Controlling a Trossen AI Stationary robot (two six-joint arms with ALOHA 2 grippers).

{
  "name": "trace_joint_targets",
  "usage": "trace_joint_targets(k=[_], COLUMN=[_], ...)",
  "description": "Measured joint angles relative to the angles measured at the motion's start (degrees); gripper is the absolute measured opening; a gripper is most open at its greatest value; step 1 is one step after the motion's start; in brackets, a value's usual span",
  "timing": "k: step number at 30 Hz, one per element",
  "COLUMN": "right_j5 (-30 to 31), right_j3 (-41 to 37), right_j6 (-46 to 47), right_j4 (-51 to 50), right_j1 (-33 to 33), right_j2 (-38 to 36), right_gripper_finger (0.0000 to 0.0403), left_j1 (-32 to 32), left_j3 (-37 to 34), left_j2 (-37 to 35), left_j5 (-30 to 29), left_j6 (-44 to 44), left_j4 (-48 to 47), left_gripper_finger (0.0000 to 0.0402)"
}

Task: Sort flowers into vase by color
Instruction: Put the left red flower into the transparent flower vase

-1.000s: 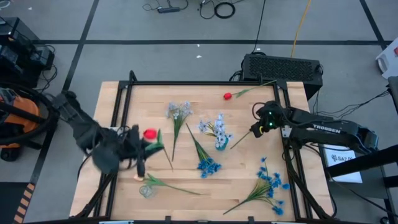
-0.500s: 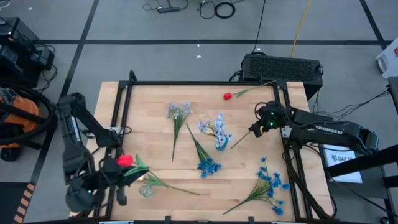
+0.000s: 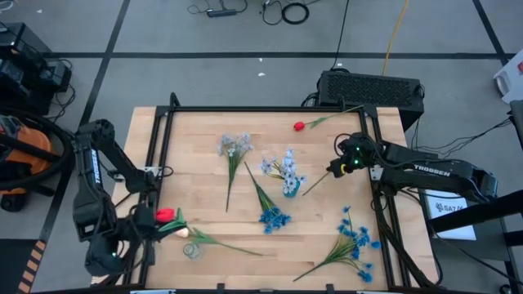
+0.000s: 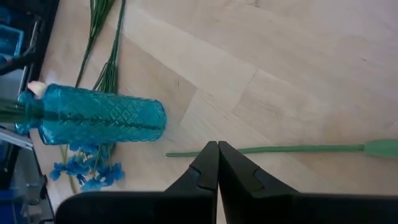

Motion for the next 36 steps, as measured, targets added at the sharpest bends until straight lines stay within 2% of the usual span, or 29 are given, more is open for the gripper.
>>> trace_joint_targets(k=[3,9,15,20,24,28,36], right_j5=[0.40,4.25,6.15,7.46,7.51,7.52,10.30], right_j3=[0.00,0.00,0.00,0.00,0.00,0.00,0.00], right_j6=[3.25,7.08,9.35,10.00,10.25,10.25,10.23], right_j4=[0.02,0.68,0.68,0.66,0.66,0.66,0.63], right_j1=[0.00,0.00,0.00,0.00,-0.01,0.00,-0.02], right_j2=[0.00,0.00,0.02,0.02,0.02,0.02,0.02], right_gripper_finger=[0.0000,0.0000,0.0000,0.0000,0.0000,0.0000,0.0000], left_j1=[-0.66,-4.68,-6.46,-6.43,-6.43,-6.43,-5.57], left_j3=[0.00,0.00,0.00,0.00,0.00,-2.08,-7.17], left_j2=[-0.13,-2.06,-7.78,-11.36,-12.06,-11.96,-10.96], left_j5=[3.15,3.18,0.75,2.38,2.72,3.18,4.15], left_j6=[-3.85,0.91,4.86,15.44,20.68,25.99,27.82], left_j4=[-6.18,-6.88,-6.35,-1.73,2.79,11.38,19.48], left_gripper_finger=[0.0000,0.0000,0.0000,0.0000,0.0000,0.0000,0.0000])
